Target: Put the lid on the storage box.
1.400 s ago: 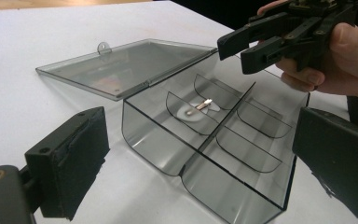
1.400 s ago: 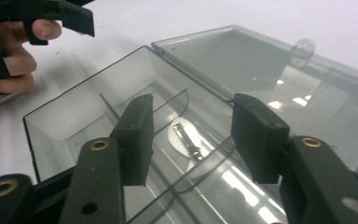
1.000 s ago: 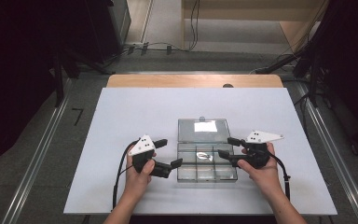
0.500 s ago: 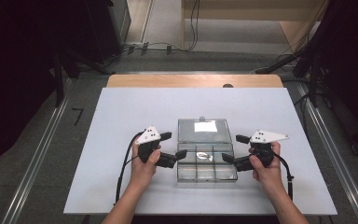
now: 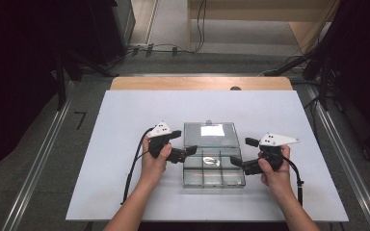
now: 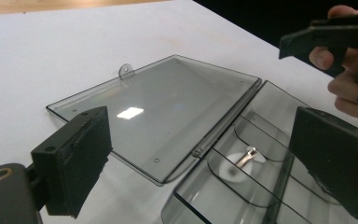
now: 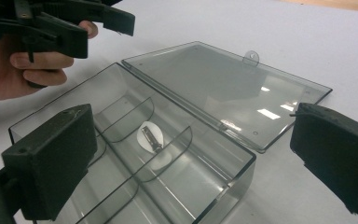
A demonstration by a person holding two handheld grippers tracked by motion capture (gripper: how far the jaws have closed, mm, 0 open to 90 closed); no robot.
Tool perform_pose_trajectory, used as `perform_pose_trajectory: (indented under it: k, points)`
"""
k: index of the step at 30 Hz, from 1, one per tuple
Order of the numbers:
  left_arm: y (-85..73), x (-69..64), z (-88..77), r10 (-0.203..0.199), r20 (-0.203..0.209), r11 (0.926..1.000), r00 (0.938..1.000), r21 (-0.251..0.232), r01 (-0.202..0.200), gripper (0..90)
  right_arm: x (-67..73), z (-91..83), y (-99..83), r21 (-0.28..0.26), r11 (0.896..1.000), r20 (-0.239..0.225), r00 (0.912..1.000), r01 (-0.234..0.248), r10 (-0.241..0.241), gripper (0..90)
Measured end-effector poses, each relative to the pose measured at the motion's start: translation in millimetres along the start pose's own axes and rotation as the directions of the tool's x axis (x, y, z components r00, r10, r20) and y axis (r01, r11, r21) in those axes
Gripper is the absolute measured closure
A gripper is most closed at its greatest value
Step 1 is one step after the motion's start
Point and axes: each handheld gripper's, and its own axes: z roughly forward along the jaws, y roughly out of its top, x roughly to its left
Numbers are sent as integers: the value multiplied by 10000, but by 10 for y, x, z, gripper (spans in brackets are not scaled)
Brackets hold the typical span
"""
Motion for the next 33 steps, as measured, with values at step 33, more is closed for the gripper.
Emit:
perform_pose_trajectory:
  k: [33]
  points:
    - [-38,211,283,-2053,-620,9743,9767,814,2099,185,-265,347,193,573,9903,871,9888,-1262,1210,113]
